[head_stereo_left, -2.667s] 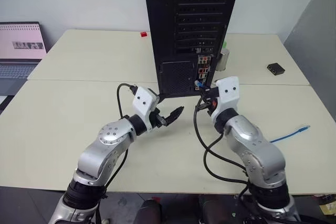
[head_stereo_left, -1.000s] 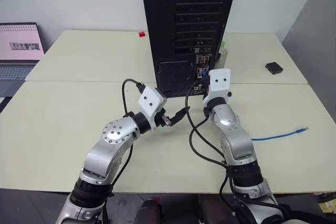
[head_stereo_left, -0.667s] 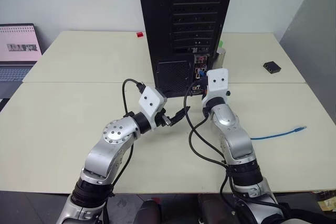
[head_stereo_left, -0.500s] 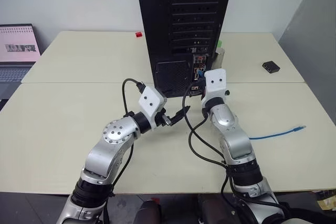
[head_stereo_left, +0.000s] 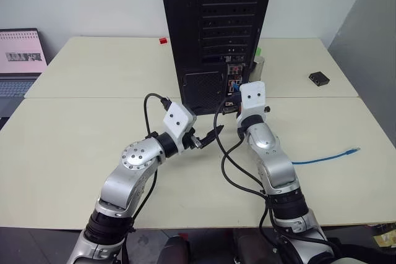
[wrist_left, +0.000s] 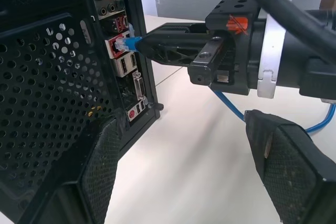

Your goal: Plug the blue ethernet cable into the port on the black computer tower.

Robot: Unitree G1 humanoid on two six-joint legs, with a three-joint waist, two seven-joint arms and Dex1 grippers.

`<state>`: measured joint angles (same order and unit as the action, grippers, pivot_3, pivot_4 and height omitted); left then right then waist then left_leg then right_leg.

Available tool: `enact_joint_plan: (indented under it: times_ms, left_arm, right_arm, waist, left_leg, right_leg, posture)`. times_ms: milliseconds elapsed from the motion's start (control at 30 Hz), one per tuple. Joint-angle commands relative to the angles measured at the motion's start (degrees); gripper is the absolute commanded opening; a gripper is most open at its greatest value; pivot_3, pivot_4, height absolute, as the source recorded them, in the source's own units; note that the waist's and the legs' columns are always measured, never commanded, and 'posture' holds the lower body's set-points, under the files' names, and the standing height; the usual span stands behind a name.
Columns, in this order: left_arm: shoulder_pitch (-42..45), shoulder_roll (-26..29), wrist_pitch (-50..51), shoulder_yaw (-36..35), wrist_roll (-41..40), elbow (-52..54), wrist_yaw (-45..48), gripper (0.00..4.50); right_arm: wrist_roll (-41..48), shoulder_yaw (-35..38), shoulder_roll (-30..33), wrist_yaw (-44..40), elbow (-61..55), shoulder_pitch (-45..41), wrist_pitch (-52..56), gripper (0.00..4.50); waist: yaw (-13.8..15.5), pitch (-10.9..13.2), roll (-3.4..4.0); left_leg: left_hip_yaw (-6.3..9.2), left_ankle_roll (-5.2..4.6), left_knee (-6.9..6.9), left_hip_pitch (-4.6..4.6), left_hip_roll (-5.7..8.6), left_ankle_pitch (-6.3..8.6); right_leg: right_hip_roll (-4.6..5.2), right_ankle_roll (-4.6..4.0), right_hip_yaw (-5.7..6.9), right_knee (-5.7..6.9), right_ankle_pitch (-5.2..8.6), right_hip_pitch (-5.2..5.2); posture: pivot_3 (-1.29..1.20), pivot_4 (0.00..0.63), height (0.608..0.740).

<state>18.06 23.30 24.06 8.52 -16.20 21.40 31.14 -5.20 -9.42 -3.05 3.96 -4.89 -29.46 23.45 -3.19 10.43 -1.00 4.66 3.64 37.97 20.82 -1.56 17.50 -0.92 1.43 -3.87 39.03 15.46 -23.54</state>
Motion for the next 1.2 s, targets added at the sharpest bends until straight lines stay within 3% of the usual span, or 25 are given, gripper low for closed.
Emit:
enact_joint_plan:
  times_ms: [33,1200]
  left_arm:
    - [0.0,-0.3,-1.5,-0.8,0.3,0.8,0.2,3.84]
    - [0.5,-0.6,-1.6,-1.0,1.0,0.4,1.0,3.84]
  right_arm:
    - [-0.4,-0.5,-0.7,-0.4,-2.8,-0.2,-0.7,0.0]
    - [0.0,1.3,-3.8,-0.2,-4.0,0.8,1.8,0.0]
  waist:
    - [0.0,0.0,0.0]
    - [0.0,0.0,0.01]
  left_leg:
    - [0.0,0.0,0.0,0.0,0.0,0.0]
    - [0.01,0.0,-0.04,0.04,0.02,0.0]
  right_leg:
    - [0.0,0.0,0.0,0.0,0.0,0.0]
    - [0.02,0.01,0.01,-0.05,0.0,-0.02]
  posture:
    - [0.0,0.15,0.74]
    - [0.0,0.15,0.74]
